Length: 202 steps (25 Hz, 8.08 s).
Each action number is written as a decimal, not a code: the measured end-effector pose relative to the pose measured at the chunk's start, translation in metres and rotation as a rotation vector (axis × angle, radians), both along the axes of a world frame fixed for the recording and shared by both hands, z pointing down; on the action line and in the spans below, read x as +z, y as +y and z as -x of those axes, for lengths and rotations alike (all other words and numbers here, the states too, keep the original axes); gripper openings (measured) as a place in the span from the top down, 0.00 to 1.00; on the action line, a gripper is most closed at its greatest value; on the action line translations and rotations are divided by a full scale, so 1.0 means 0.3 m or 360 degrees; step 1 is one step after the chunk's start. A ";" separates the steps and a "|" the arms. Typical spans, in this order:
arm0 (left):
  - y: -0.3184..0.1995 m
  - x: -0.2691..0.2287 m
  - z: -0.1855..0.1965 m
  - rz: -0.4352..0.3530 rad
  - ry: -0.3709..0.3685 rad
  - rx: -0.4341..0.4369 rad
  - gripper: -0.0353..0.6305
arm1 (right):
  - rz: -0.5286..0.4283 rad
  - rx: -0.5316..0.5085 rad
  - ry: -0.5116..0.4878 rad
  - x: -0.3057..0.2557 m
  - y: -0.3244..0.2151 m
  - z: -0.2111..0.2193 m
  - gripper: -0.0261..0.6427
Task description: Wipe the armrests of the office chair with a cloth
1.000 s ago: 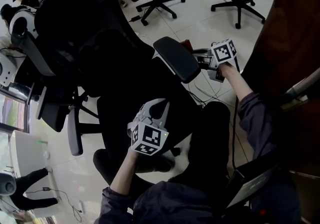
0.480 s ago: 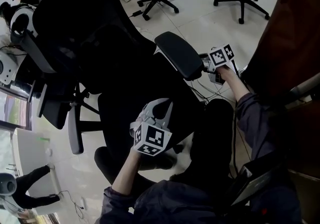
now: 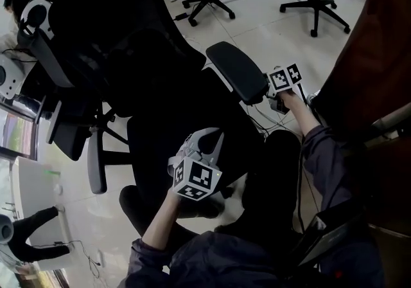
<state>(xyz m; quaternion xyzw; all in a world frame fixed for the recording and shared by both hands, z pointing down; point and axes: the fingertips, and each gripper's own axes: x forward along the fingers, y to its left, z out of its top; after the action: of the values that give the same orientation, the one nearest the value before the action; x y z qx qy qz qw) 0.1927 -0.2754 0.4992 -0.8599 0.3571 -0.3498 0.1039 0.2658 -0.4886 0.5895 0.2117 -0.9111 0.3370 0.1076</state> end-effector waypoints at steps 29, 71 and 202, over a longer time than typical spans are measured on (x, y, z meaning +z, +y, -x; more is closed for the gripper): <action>0.067 -0.058 0.094 -0.0023 0.0085 -0.0049 0.92 | -0.0069 0.0164 0.0251 -0.056 0.014 0.040 0.89; 0.249 -0.143 0.371 -0.0334 0.0369 -0.0102 0.92 | -0.1049 0.0037 0.1660 -0.503 0.291 0.484 0.89; 0.327 -0.173 0.560 -0.0287 0.0100 -0.0184 0.92 | -0.1238 0.0270 0.1823 -0.381 0.343 0.454 0.89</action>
<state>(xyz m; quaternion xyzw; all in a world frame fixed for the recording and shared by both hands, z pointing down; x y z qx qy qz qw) 0.0247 -0.1773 0.4473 -0.8355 0.4393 -0.2945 0.1490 0.1296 -0.3858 0.4752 0.4497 -0.7457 -0.1711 0.4608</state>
